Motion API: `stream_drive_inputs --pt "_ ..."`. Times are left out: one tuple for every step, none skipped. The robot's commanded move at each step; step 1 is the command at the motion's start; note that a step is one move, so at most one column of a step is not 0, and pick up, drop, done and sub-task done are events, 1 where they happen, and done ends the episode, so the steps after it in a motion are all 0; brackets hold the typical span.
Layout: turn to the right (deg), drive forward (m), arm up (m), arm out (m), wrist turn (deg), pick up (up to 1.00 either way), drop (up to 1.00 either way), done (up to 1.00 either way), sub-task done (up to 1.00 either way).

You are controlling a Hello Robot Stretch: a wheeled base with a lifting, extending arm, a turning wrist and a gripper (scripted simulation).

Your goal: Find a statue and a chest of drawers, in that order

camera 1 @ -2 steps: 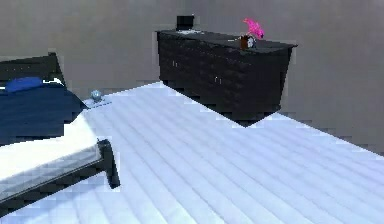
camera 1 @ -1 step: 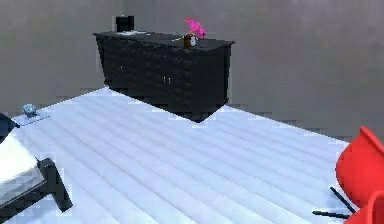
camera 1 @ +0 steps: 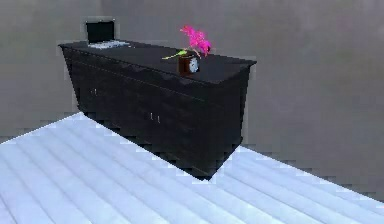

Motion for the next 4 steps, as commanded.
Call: stream_drive_inputs --pt "6.0 0.0 0.0 0.0 0.0 0.0 0.0 0.0 0.0" --pt "0.0 0.5 0.0 0.0 0.0 0.0 0.0 0.0 0.0" --pt "-24.0 0.0 0.0 0.0 0.0 0.0 0.0 0.0 0.0" --pt "0.0 0.0 0.0 0.0 0.0 0.0 0.0 1.0 0.0"
